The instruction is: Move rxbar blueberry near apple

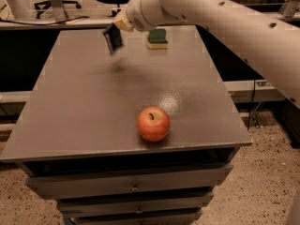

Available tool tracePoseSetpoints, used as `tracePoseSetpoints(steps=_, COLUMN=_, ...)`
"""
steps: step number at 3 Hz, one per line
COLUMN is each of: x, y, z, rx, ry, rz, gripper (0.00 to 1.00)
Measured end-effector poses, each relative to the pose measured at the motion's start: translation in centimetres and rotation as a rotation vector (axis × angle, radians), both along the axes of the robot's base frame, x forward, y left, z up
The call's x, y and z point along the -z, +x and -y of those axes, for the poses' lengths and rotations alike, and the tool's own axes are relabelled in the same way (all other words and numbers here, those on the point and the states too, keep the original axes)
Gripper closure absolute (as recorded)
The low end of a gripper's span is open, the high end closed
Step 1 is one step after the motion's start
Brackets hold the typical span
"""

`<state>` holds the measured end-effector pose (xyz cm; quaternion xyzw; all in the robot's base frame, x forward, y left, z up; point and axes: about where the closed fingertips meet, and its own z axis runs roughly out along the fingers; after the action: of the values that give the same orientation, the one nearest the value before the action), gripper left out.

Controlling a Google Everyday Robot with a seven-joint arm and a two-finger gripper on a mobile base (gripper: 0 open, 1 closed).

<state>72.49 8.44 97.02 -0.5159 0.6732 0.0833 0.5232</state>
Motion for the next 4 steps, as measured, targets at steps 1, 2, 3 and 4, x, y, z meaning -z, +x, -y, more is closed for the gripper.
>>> tracePoseSetpoints(steps=1, x=2.2, y=-2.4, z=4.9, rx=0.07, ry=0.028, rz=-0.06, gripper=1.0)
tracePoseSetpoints(steps=2, x=4.3, y=-4.8, z=9.3, rx=0.134, ry=0.051, rz=-0.128, gripper=1.0)
tracePoseSetpoints(steps=3, x=5.6, y=-7.5, z=12.5, rx=0.183, ry=0.059, rz=-0.188, gripper=1.0)
tracePoseSetpoints(steps=4, x=6.6, y=-10.9, z=14.3, rx=0.207, ry=0.063, rz=-0.259, gripper=1.0)
